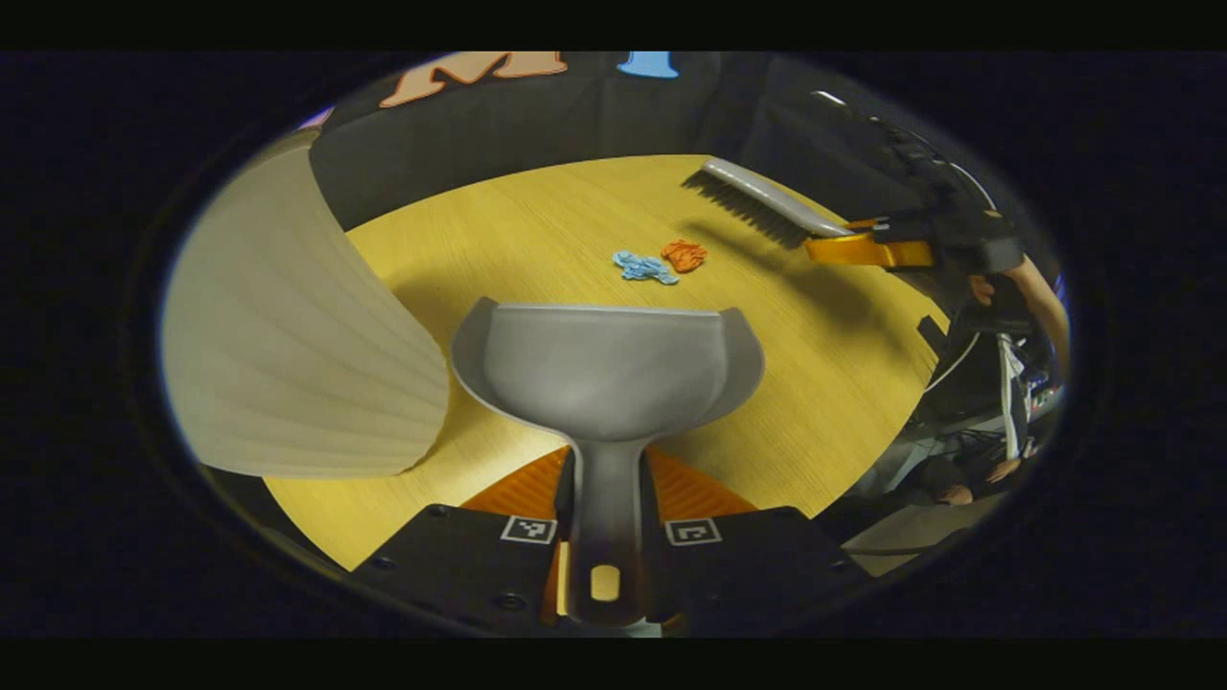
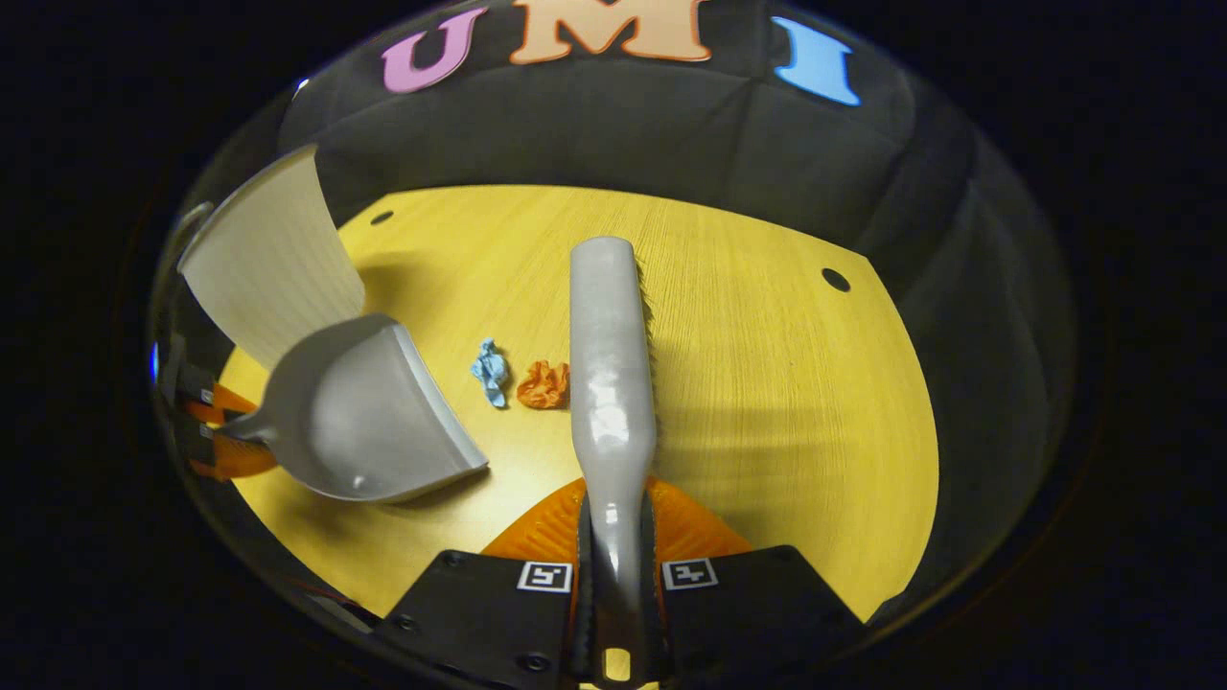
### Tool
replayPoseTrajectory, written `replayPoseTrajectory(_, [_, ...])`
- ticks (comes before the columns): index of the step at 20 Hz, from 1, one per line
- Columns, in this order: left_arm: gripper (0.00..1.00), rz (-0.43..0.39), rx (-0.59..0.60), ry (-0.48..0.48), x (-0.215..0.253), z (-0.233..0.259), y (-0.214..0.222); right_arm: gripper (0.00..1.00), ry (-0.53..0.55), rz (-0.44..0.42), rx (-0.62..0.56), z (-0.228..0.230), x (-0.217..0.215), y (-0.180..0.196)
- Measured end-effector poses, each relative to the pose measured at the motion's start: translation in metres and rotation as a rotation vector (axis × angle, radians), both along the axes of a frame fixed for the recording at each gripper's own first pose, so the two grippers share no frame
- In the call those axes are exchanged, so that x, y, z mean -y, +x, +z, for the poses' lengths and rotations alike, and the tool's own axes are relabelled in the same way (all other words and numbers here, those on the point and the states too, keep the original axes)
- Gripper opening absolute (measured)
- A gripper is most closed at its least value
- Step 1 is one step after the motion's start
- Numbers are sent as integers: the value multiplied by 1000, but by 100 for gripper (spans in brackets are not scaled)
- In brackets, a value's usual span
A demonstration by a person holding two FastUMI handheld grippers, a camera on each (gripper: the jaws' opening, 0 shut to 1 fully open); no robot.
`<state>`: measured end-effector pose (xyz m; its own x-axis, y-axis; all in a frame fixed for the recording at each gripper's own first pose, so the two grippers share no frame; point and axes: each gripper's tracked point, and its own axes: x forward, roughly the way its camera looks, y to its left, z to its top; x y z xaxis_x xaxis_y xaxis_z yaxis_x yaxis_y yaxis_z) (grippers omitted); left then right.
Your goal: Pick up the small broom and dustpan from the desktop, sweep the trash into the dustpan with the broom, and then empty the trash into the garbage bin.
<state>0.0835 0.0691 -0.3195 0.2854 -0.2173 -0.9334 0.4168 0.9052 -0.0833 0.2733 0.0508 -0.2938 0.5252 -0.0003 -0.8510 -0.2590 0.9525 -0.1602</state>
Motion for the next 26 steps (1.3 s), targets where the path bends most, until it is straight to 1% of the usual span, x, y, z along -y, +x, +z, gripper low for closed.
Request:
replayPoseTrajectory(1, [29, -11, 1, 1, 0, -2, -1, 20, -27, 34, -21, -8, 1, 8])
replayPoseTrajectory(3, [25, -26, -4, -2, -1, -7, -1, 20, -69, 102, -60, -20, -1, 21])
replayPoseTrajectory(4, [29, -28, -13, -3, -2, -10, -3, 20, -101, 144, -66, -24, 0, 27])
replayPoseTrajectory(5, [29, -30, -22, -2, -4, -15, -4, 17, -131, 189, -68, -25, -1, 33])
replayPoseTrajectory(6, [27, -30, -30, -3, -4, -17, -5, 20, -142, 236, -81, -29, -8, 33])
replayPoseTrajectory(7, [27, -29, -36, -1, -4, -20, -6, 20, -133, 280, -106, -33, -17, 30])
replayPoseTrajectory(8, [29, -27, -41, 1, -4, -24, -8, 20, -120, 323, -128, -36, -25, 27])
replayPoseTrajectory(9, [29, -22, -46, 5, -1, -24, -9, 18, -128, 364, -125, -35, -29, 26])
replayPoseTrajectory(10, [27, -18, -45, 3, 1, -25, -9, 20, -144, 408, -123, -33, -33, 23])
replayPoseTrajectory(12, [27, -11, -44, 0, -3, -29, -8, 20, -133, 486, -157, -30, -45, 12])
replayPoseTrajectory(13, [29, -5, -48, -2, -7, -32, -13, 20, -121, 524, -181, -28, -51, 3])
replayPoseTrajectory(14, [29, 5, -54, -6, -8, -33, -14, 20, -124, 559, -191, -27, -56, -4])
replayPoseTrajectory(15, [27, 8, -30, -18, -9, -31, -12, 20, -138, 591, -180, -23, -60, -5])
replayPoseTrajectory(16, [28, 12, -24, -24, -11, -30, -13, 20, -132, 608, -177, -23, -57, -5])
replayPoseTrajectory(17, [29, 22, -18, -30, -12, -27, -14, 20, -107, 604, -180, -20, -58, -5])
replayPoseTrajectory(18, [27, 37, 5, -48, -11, -24, -10, 19, -78, 585, -153, -10, -60, -1])
replayPoseTrajectory(19, [29, 55, 38, -72, -7, -22, -7, 19, -48, 553, -115, 0, -61, 1])
replayPoseTrajectory(20, [29, 76, 74, -106, -2, -19, -3, 20, -5, 507, -73, 12, -61, 3])
replayPoseTrajectory(22, [26, 117, 154, -183, 8, -17, 11, 20, 106, 387, -9, 36, -58, 7])
replayPoseTrajectory(23, [26, 128, 170, -217, 10, -13, 13, 20, 141, 328, 16, 47, -52, 9])
replayPoseTrajectory(25, [27, 163, 167, -267, 13, -16, 10, 20, 165, 236, 64, 62, -38, 8])
replayPoseTrajectory(26, [27, 178, 183, -276, 11, -15, 11, 20, 165, 201, 79, 63, -36, 3])
